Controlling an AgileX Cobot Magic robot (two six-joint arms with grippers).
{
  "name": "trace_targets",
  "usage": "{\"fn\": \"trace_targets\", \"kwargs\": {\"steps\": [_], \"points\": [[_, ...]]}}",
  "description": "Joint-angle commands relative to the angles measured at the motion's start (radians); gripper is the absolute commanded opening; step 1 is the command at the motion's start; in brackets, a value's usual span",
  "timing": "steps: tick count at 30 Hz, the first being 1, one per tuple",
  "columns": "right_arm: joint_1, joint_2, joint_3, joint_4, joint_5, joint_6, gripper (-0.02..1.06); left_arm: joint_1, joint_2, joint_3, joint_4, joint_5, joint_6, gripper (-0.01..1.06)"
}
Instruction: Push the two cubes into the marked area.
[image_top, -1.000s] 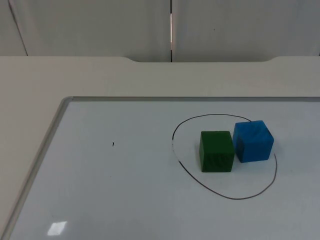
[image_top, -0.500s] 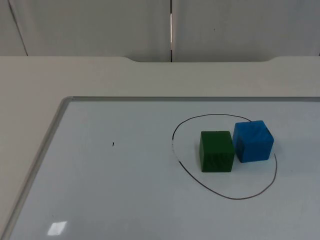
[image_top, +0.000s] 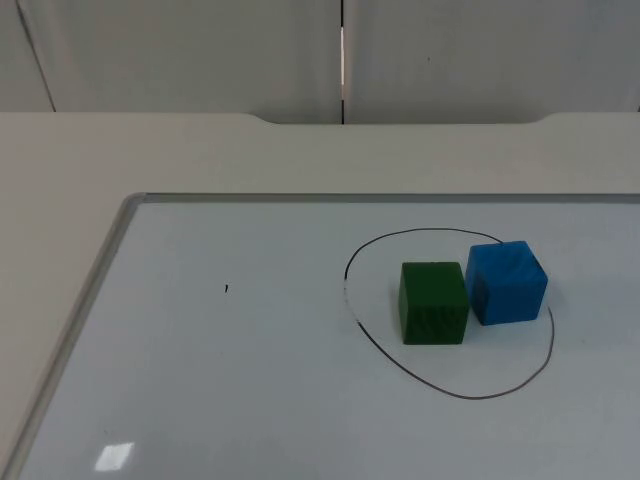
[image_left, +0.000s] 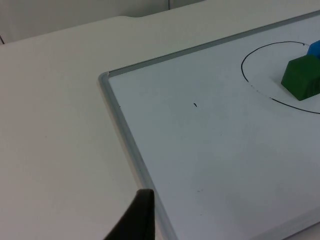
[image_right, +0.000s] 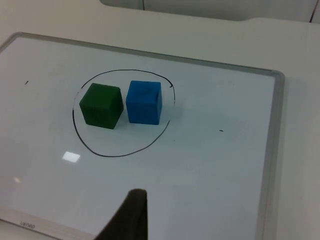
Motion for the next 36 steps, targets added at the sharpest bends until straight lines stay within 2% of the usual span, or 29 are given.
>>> {"fn": "trace_targets", "kwargs": {"steps": [1,9,21,36], "points": [[-0.003,-0.004,0.002,-0.002,-0.008,-0.002,1.05,0.001,-0.005,0.003,0.003,-0.002,0.001,1.05],[-0.007,-0.004,0.002,-0.002,-0.009,-0.002,1.05,0.001,-0.005,0.003,0.003,-0.002,0.001,1.05],[-0.168,-0.004,0.002,-0.002,-0.009,-0.002,1.05,0.001,-0.005,0.003,0.003,-0.002,0.001,1.05],[-0.168,-0.004,0.002,-0.002,-0.01,-0.002,1.05,0.001,-0.005,0.003,0.003,-0.002,0.003,1.05]]}}
